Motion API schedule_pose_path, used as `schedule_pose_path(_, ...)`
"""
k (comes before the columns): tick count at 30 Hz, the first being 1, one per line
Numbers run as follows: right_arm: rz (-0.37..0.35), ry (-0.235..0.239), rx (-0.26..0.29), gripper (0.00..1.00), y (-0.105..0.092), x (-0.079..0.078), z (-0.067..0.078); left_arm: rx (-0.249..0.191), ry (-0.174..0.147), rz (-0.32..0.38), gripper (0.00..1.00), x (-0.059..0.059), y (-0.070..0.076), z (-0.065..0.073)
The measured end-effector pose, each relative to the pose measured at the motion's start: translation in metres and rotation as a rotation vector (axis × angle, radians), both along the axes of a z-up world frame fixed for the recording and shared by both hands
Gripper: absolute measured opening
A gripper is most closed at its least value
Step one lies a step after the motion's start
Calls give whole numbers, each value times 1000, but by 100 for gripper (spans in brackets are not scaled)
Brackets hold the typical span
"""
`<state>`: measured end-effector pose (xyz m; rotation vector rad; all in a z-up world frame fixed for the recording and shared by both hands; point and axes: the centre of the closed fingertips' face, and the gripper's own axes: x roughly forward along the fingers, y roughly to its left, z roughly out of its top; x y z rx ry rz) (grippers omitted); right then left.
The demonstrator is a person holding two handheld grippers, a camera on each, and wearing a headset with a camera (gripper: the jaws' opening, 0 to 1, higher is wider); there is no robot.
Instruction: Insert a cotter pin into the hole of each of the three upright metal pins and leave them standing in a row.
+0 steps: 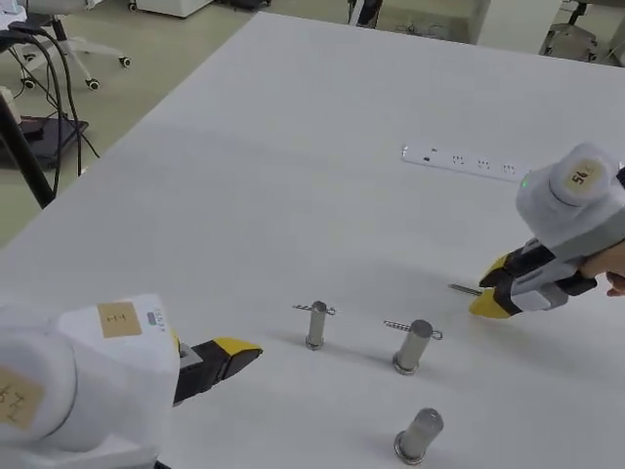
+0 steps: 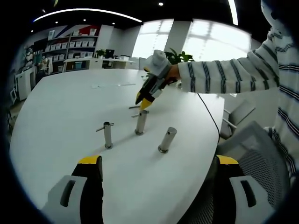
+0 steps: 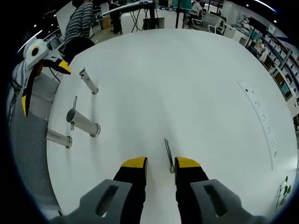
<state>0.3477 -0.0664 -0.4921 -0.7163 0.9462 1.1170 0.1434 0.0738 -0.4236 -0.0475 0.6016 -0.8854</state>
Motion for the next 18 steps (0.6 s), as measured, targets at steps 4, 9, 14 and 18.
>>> schedule_pose_path(4,-12,2,-14,12,-2,4,-5,2,2,4,98,0,2,-1)
schedule_pose_path(9,-9,-9,-18,8,-3,4,-4,3,6,5,97,-1,2,-2)
schedule_pose_path(14,16,-16,-20,7,-2,1,-4,10,11,1,97,-2,1,-4)
schedule_pose_path(18,48,-22,-27,3,-1,-3,-4,11,10,-4,97,-3,-1,-4)
